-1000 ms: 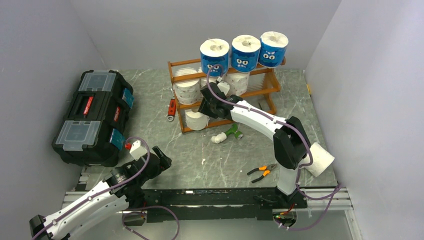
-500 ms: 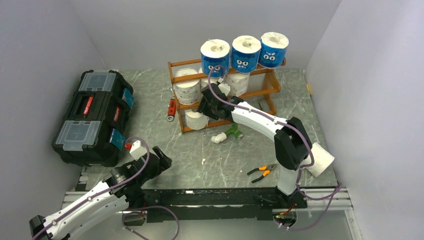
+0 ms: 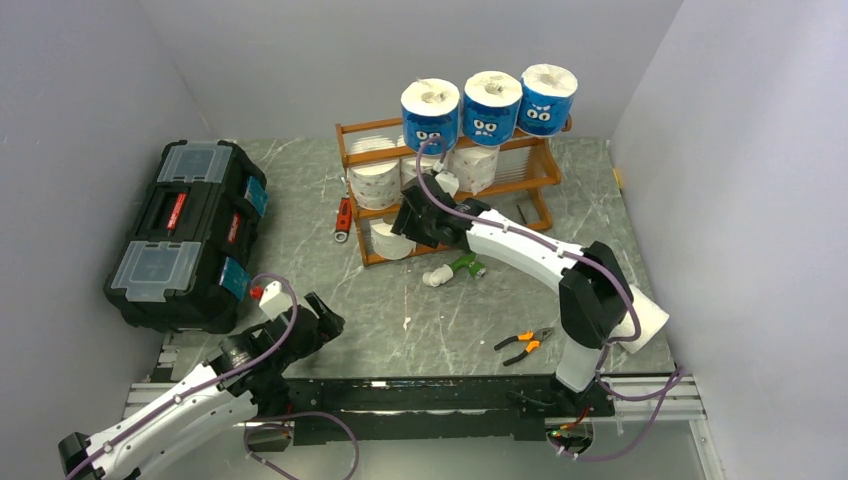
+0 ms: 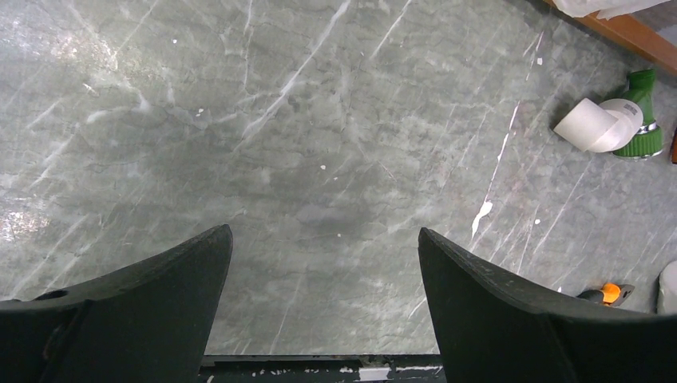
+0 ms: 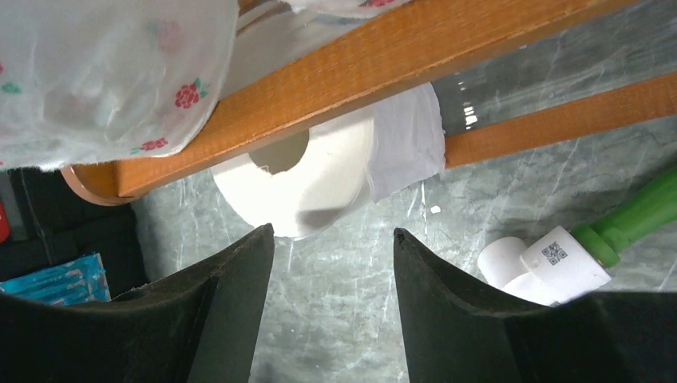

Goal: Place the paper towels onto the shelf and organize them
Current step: Place the paper towel on the shelf.

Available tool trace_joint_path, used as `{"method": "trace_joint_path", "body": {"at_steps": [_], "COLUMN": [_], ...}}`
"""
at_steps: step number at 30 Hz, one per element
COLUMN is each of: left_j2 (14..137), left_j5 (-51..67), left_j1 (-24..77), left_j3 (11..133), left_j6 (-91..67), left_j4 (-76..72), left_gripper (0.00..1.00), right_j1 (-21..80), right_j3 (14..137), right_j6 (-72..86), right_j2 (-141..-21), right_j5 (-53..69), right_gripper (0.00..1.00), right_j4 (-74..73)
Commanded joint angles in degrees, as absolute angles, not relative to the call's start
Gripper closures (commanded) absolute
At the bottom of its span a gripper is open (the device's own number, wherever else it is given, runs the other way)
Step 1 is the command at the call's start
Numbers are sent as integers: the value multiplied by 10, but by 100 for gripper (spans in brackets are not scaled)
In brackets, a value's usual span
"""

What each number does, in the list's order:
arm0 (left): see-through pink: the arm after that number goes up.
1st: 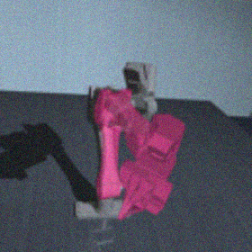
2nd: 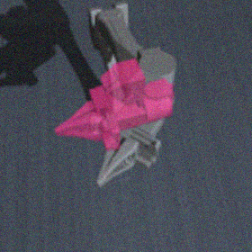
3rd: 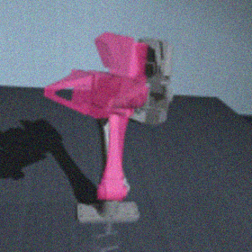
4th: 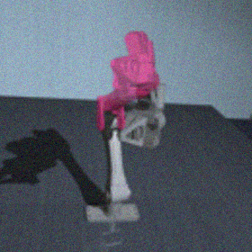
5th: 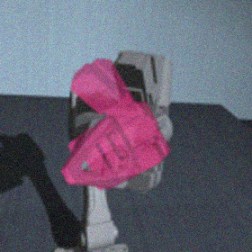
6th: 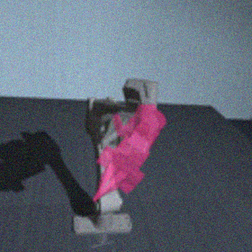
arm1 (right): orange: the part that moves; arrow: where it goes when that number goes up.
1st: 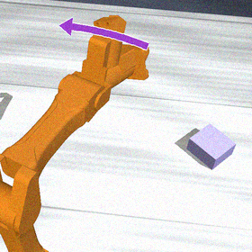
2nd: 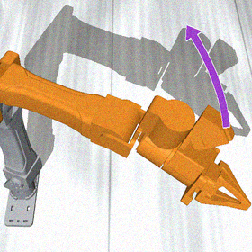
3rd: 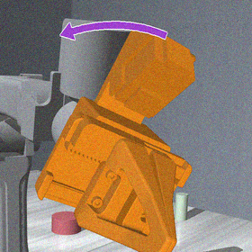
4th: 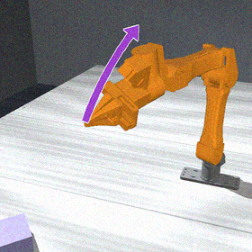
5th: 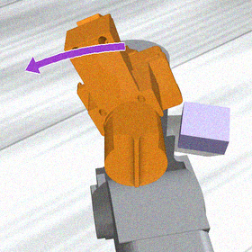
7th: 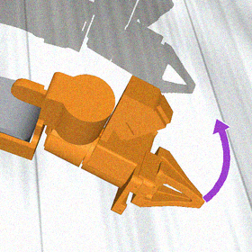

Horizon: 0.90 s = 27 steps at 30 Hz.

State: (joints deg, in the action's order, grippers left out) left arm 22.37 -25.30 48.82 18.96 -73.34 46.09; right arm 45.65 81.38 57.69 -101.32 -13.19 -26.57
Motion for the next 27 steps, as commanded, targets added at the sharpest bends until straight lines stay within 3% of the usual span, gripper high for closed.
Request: {"method": "trace_joint_path", "body": {"at_steps": [1,17,22,27], "left_j2": [217,212,221,241], "left_j5": [-249,-254,-258,-255], "left_j1": [487,486,487,487], "left_j3": [188,189,186,180], "left_j6": [-740,-740,-740,-729], "left_j4": [444,443,429,391], "left_gripper": [8,8,8,7], "right_j1": [458,500,518,522], "right_j3": [807,761,630,436], "right_j6": [586,545,485,407], "right_j2": [-980,-869,-744,-616], "right_j5": [-139,-152,-198,-225], "right_gripper": [41,40,42,47], "right_j4": [-269,-300,-214,-12]}}
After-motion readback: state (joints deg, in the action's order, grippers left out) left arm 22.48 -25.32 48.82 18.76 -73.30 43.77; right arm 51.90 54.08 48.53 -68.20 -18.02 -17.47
